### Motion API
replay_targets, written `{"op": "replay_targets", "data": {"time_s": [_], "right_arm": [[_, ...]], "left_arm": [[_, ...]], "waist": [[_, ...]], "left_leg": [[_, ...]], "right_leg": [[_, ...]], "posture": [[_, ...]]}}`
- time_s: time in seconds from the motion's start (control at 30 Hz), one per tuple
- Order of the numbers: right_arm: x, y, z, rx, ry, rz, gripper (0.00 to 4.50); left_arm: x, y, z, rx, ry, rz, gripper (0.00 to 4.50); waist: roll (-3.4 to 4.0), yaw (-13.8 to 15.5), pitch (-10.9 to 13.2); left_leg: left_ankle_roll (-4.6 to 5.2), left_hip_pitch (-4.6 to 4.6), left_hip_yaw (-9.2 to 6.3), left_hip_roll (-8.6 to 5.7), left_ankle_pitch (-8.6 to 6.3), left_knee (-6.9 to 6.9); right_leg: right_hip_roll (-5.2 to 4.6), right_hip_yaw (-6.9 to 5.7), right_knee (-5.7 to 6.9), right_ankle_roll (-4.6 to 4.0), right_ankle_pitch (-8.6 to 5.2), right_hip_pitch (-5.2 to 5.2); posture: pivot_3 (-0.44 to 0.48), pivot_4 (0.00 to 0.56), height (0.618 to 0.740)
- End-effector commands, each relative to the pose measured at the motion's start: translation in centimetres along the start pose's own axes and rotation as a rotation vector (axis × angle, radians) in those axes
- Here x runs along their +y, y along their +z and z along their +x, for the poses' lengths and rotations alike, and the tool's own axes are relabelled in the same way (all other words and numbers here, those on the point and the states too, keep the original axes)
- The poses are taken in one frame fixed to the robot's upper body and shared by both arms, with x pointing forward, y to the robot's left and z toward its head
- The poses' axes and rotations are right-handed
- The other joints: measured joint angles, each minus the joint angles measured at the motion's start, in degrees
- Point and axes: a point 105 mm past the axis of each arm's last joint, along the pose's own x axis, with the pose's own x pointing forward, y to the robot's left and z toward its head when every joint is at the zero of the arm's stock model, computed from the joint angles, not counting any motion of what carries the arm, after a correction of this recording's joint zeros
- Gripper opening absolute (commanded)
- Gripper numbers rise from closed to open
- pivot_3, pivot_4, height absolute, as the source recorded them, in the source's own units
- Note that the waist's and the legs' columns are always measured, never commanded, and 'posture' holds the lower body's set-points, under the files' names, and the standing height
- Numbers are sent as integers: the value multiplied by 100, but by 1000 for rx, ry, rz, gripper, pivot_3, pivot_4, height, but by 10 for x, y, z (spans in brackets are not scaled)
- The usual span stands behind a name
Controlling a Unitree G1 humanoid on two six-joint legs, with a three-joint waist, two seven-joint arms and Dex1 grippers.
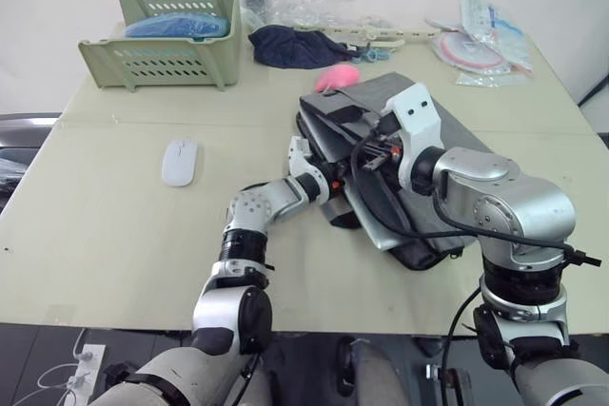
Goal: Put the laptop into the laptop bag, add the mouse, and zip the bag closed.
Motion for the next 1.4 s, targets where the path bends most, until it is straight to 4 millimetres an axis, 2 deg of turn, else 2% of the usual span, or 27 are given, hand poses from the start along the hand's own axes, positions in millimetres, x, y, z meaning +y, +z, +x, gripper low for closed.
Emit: {"op": "replay_targets", "data": {"time_s": [0.03,0.23,0.77,0.97,1.1,1.23,1.3,1.33,1.4], "right_arm": [[13,24,-7,-98,40,-38,47],[16,25,-6,-103,45,-32,47],[27,30,-5,-102,91,73,47],[31,32,-3,-102,109,129,47],[29,33,-1,-100,107,158,47],[29,32,-1,-96,107,160,47],[29,30,0,-91,104,160,0],[28,29,0,-88,103,160,0],[28,28,0,-84,102,159,0]], "left_arm": [[-22,-5,17,-27,-69,-1,438],[-15,-10,24,-42,-46,-8,438],[-18,-19,26,-3,-60,40,438],[-22,-26,30,19,-74,61,438],[-32,-40,36,68,-106,57,438],[-37,-42,35,79,-144,39,438],[-37,-42,33,83,-152,25,1323],[-37,-43,32,90,-154,24,1499],[-36,-45,31,105,-149,34,2350]], "waist": [[0,0,0],[0,-11,0],[1,-14,-1],[1,-17,-1],[1,-23,-1],[1,-30,-1],[1,-28,-1],[2,-25,0],[2,-30,0]], "left_leg": [[0,0,0,0,0,0],[0,0,0,0,0,0],[1,0,-2,0,1,-1],[1,-1,-2,0,0,-1],[1,-1,-2,0,0,-3],[1,-1,-3,0,1,-9],[1,-1,-3,0,1,-10],[1,-1,-4,0,1,-10],[1,-2,-3,0,1,-12]], "right_leg": [[0,0,0,0,0,0],[0,0,0,0,0,0],[0,0,0,0,0,0],[0,0,0,0,0,0],[0,-1,-2,0,0,-1],[0,-2,-4,0,0,-1],[0,-2,-5,0,0,-1],[0,-3,-6,0,0,-1],[0,-3,-7,0,0,-1]], "posture": [[0,150,740],[0,150,740],[0,150,740],[0,150,740],[0,150,740],[0,150,740],[0,150,740],[0,150,740],[0,150,740]]}}
